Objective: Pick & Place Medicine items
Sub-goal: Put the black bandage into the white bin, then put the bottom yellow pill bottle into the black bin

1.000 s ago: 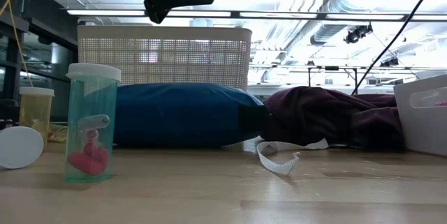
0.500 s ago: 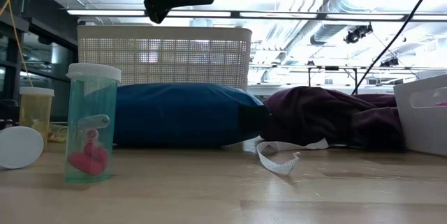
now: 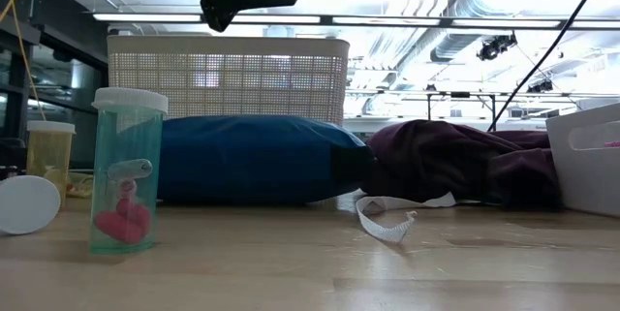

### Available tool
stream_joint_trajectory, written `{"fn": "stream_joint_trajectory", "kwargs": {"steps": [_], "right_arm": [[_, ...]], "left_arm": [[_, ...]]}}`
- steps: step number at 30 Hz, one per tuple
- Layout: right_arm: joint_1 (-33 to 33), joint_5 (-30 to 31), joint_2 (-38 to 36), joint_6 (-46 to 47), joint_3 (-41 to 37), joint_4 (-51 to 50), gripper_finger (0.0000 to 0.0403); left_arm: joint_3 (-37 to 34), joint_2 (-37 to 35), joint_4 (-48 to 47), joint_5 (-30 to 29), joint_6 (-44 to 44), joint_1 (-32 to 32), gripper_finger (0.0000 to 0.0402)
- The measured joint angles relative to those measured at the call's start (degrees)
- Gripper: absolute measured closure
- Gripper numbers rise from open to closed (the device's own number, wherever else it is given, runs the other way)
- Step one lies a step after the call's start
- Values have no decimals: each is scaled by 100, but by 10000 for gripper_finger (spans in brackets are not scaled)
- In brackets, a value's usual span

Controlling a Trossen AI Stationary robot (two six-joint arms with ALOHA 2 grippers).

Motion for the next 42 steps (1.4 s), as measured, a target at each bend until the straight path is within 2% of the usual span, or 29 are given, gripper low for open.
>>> {"fn": "stream_joint_trajectory", "kwargs": {"steps": [10,18,26,42], "right_arm": [[0,70,-30,-6,0,-4,311],[-2,14,-562,-180,4,-105,310],[-2,347,-1133,-194,4,-219,310],[-2,918,-1150,-347,4,176,310]], "left_arm": [[0,0,1,0,2,0,154],[0,0,0,0,4,2,154],[0,0,2,0,4,2,154],[0,0,2,0,15,2,154]]}}
